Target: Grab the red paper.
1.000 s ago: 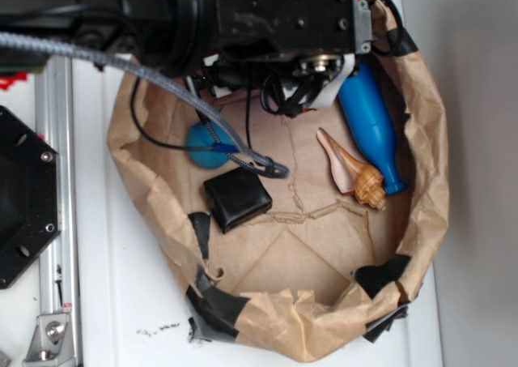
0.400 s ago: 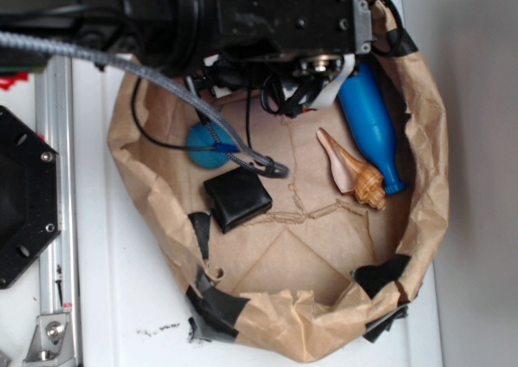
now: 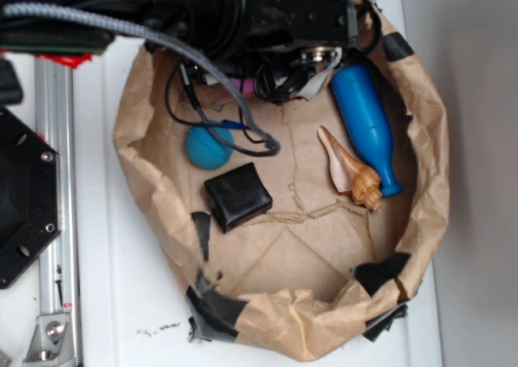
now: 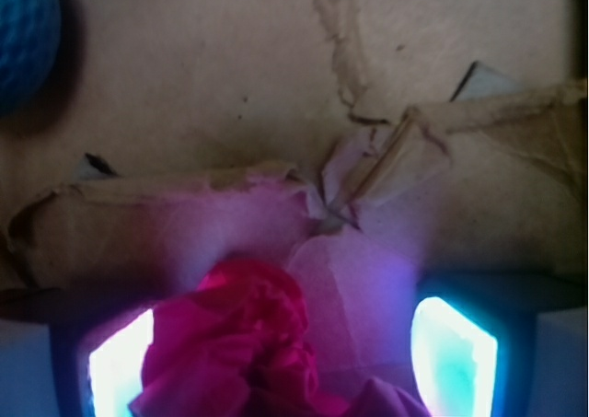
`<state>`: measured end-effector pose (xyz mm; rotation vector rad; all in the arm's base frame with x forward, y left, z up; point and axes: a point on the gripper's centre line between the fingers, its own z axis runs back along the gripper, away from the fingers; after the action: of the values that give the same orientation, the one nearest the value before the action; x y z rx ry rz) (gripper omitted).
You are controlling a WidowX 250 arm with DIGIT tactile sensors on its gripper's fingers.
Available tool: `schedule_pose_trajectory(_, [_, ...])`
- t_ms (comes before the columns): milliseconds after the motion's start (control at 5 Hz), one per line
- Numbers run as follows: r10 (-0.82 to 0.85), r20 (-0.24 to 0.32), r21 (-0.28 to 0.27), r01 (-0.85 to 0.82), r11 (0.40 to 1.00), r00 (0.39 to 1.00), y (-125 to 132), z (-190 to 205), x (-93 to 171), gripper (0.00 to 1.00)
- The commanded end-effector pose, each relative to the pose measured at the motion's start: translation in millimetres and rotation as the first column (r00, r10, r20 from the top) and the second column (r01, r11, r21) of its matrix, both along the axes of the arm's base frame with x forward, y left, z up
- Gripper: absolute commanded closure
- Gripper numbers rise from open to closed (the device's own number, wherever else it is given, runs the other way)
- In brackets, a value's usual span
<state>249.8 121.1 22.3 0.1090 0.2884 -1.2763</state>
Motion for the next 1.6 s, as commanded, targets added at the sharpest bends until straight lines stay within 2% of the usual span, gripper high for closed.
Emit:
schedule_pose_trajectory(0, [0.057, 0.053, -0.046, -0.054, 0.997, 0.997, 4.8, 14.5, 1.4, 1.00])
schedule_pose_trajectory(200, [0.018, 0.143, -0.119, -0.001, 0.993, 0.990, -34.6, 59.1, 1.6, 1.00])
schedule_pose_trajectory(400, [0.040, 0.196, -0.227, 0.005, 0.974, 0.980, -76.7, 111.6, 0.1, 1.00])
schedule_pose_trajectory(600, [0.242, 0.269, -0.251, -0.174, 0.952, 0.932, -111.5, 150.6, 12.3, 1.00])
schedule_pose_trajectory(800, [0.436, 0.219, -0.342, -0.349, 0.872, 0.873, -120.8, 162.7, 26.4, 1.00])
schedule_pose_trajectory(1000, [0.535, 0.158, -0.399, -0.442, 0.803, 0.830, -124.4, 165.7, 31.2, 1.00])
schedule_pose_trajectory(1200, [0.426, 0.198, -0.349, -0.343, 0.872, 0.883, -107.1, 152.7, 25.2, 0.00])
schedule_pose_trajectory(1400, [0.305, 0.298, -0.292, -0.217, 0.931, 0.905, -82.0, 143.3, 15.9, 0.00])
